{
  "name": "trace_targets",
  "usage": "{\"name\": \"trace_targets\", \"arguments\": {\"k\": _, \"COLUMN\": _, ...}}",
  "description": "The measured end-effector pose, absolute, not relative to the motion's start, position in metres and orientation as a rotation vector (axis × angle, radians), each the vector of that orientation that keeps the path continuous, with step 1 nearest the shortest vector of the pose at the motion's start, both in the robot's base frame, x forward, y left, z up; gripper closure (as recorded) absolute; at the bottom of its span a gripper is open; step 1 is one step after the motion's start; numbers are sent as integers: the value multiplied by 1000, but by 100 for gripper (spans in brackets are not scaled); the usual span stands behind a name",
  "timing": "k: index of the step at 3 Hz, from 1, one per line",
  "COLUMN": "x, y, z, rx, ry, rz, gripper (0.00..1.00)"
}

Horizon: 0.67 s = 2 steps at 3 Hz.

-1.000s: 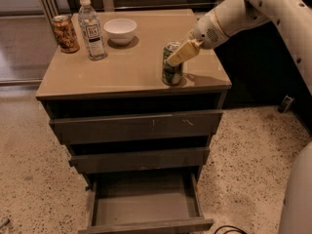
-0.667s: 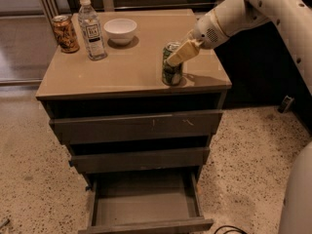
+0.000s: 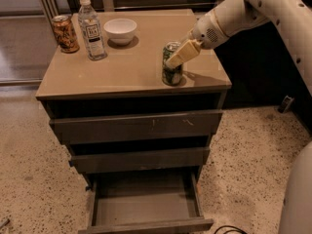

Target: Pick green can from bottom drawer and place on counter

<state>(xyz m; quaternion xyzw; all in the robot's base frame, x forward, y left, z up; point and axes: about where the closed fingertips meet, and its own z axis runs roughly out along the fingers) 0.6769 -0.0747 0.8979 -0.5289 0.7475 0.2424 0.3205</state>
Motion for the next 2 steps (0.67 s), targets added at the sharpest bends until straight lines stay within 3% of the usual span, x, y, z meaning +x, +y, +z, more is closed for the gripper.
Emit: {"name": "trace_targets", "arguments": {"k": 2, "x": 677, "y": -75, "z": 898, "rx": -1390, "ry": 1964, "rz": 637, "gripper": 0}}
